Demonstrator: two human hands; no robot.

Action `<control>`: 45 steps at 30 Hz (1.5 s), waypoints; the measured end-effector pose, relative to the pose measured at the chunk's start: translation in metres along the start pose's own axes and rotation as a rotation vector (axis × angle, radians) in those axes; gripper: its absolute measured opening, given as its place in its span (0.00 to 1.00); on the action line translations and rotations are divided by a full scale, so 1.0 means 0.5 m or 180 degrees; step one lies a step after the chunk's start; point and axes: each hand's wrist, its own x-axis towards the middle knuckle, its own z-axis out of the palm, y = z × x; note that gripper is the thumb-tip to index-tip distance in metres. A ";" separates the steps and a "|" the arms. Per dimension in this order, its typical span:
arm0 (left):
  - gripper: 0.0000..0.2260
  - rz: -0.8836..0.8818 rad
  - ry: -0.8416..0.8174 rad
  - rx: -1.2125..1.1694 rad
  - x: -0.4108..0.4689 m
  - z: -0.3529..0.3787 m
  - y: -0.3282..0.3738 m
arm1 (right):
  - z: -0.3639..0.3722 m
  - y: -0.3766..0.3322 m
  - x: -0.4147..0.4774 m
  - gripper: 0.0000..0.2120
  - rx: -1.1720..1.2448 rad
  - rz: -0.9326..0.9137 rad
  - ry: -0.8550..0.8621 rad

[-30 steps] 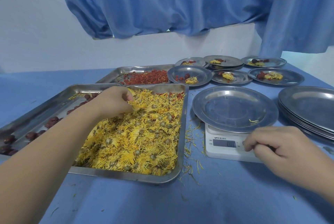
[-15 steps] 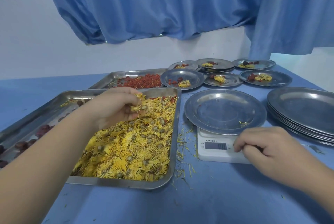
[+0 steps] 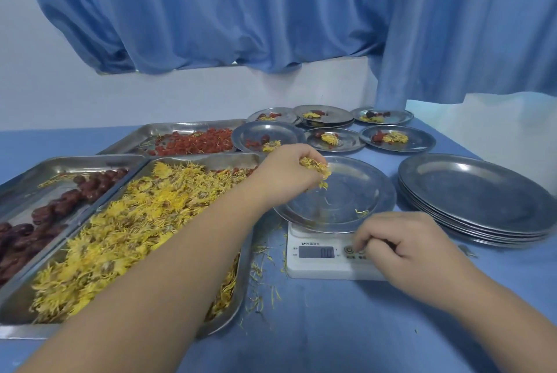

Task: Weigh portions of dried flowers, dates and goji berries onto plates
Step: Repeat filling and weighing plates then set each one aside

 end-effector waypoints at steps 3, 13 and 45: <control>0.09 -0.0030 -0.0023 0.0152 0.002 -0.001 -0.006 | 0.004 0.000 0.002 0.11 -0.0030 -0.0031 -0.0025; 0.07 0.0149 0.0116 -0.0255 -0.035 -0.035 -0.052 | 0.027 -0.024 0.002 0.11 -0.0126 -0.0174 -0.0029; 0.12 -0.2051 0.0077 0.2030 -0.231 -0.485 -0.423 | 0.132 -0.121 0.062 0.13 0.0002 -0.0577 -0.0132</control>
